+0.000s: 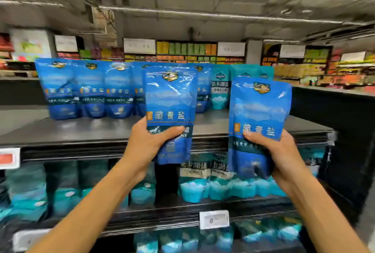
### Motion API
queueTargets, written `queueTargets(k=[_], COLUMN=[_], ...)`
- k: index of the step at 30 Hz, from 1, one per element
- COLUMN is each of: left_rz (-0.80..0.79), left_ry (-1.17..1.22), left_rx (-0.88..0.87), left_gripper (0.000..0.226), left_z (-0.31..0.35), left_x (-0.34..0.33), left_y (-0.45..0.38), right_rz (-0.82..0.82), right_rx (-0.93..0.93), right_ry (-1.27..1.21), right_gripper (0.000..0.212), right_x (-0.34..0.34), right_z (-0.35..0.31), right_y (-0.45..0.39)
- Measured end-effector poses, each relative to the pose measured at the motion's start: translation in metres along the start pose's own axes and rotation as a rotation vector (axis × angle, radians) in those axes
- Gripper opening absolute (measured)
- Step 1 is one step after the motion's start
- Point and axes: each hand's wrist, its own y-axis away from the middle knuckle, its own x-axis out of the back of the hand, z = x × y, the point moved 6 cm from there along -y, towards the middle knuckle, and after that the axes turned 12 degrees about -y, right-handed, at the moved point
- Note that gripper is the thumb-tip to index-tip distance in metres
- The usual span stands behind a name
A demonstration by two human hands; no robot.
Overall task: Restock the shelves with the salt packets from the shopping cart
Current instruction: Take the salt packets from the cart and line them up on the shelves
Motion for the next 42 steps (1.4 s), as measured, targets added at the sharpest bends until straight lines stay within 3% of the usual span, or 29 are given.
queueTargets(k=[5, 10, 16, 20, 24, 30, 35, 42], left_rz=[0.07, 0.09, 0.107, 0.163, 0.227, 0.277, 0.211, 0.017], left_ry=[-0.073, -0.077, -0.14, -0.179, -0.203, -0.175, -0.135, -0.093], left_rx=[-0.017, 0.067, 0.151, 0.188, 0.227, 0.252, 0.239, 0.241], left_gripper=[0.036, 0.026, 0.043, 0.037, 0.045, 0.038, 0.043, 0.037], left_z=[0.019, 0.002, -0.036, -0.05, -0.059, -0.07, -0.065, -0.048], left_x=[0.051, 0.071, 0.148, 0.221, 0.28, 0.331, 0.324, 0.207], left_y=[-0.048, -0.105, -0.136, -0.144, -0.145, -0.142, -0.141, -0.161], right_rz=[-0.097, -0.071, -0.155, -0.213, -0.249, -0.279, -0.299, -0.245], right_rx=[-0.031, -0.1, -0.193, -0.247, -0.332, -0.344, -0.331, -0.307], right_ry=[-0.044, -0.047, 0.0, -0.013, -0.026, -0.048, -0.005, 0.038], right_gripper=[0.037, 0.019, 0.037, 0.033, 0.059, 0.032, 0.042, 0.061], right_x=[-0.065, -0.09, -0.142, -0.214, -0.283, -0.356, -0.365, -0.29], right_z=[0.003, 0.02, 0.069, 0.108, 0.141, 0.179, 0.182, 0.147], right_y=[-0.065, -0.128, -0.156, -0.162, -0.164, -0.165, -0.167, -0.186])
